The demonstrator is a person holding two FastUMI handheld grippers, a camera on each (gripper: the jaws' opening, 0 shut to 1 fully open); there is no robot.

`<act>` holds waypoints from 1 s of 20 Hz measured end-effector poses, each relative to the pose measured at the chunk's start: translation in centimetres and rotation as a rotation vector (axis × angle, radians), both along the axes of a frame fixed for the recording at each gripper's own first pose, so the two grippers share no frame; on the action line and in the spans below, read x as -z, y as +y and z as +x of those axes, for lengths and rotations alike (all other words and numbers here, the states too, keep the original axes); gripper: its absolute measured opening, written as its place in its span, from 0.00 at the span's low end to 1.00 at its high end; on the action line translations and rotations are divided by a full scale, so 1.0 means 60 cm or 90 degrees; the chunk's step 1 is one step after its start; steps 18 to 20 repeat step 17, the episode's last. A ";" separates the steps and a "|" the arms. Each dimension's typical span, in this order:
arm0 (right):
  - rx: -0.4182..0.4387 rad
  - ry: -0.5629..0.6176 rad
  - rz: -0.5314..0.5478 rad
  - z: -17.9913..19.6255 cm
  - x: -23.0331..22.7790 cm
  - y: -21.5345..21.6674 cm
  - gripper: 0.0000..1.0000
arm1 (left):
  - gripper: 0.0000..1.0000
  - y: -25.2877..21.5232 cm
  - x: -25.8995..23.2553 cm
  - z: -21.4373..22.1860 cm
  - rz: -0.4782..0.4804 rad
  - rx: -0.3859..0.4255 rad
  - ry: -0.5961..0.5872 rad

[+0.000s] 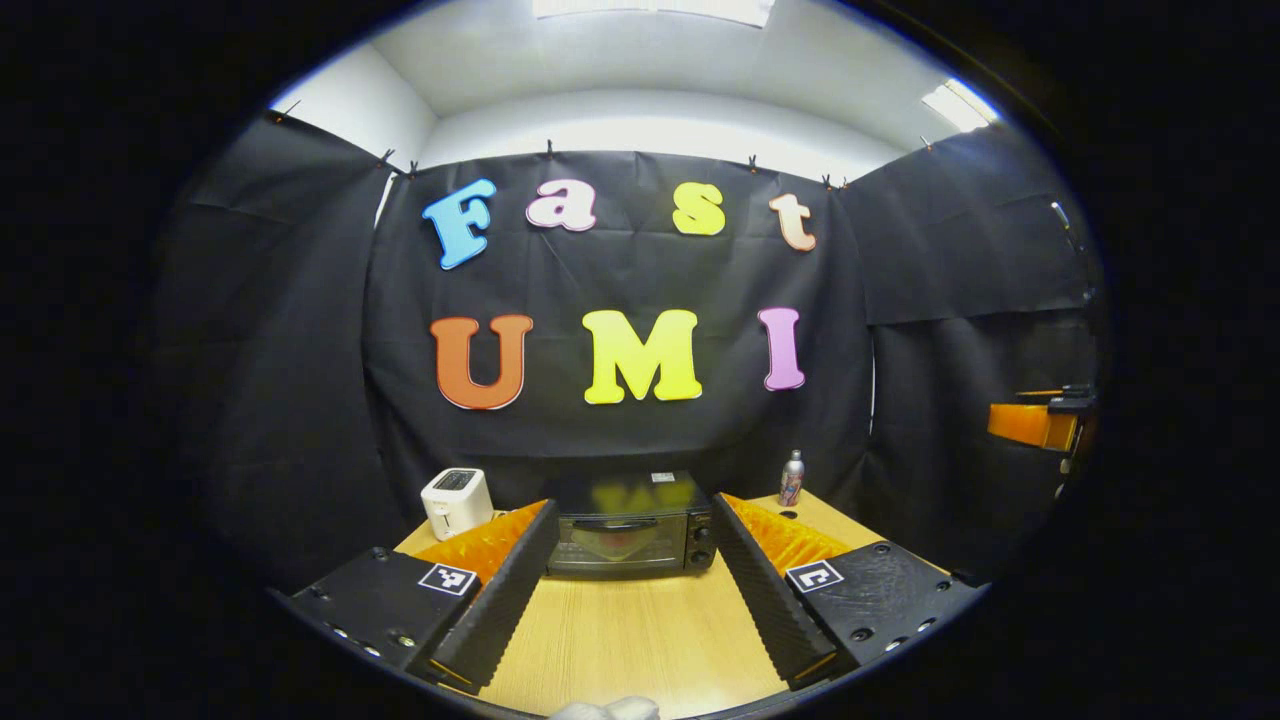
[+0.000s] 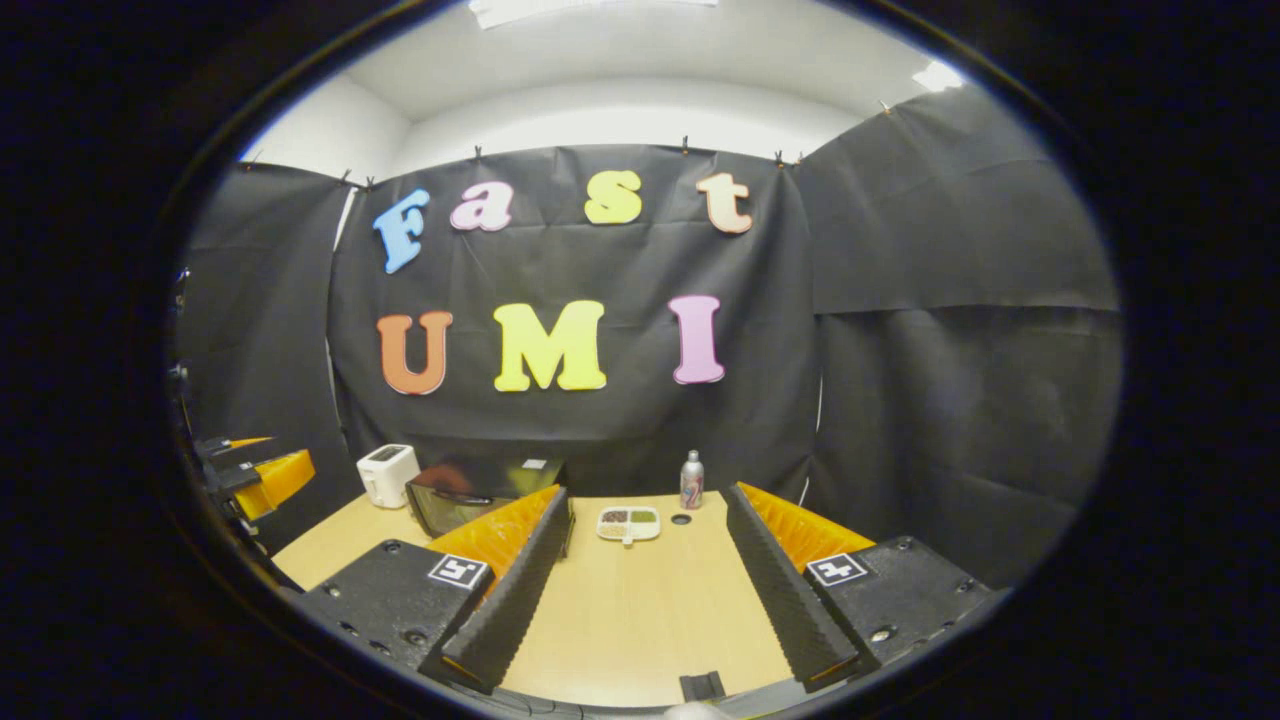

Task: Open the electric oven with the left hand, put the food in, and close the electric oven.

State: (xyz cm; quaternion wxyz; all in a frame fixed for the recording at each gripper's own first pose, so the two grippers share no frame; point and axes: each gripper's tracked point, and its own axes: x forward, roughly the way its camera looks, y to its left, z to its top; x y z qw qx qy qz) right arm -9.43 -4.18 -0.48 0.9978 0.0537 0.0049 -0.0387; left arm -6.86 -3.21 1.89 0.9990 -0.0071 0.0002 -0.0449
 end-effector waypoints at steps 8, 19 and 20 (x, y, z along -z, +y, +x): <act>-0.001 -0.029 0.000 -0.137 0.018 -0.071 1.00 | 0.96 -0.055 -0.035 -0.147 0.017 -0.031 -0.030; -0.028 -0.040 -0.013 -0.160 0.013 -0.066 0.96 | 0.96 -0.056 -0.057 -0.191 0.003 -0.062 -0.036; -0.028 -0.040 -0.013 -0.160 0.013 -0.066 0.96 | 0.96 -0.056 -0.057 -0.191 0.003 -0.062 -0.036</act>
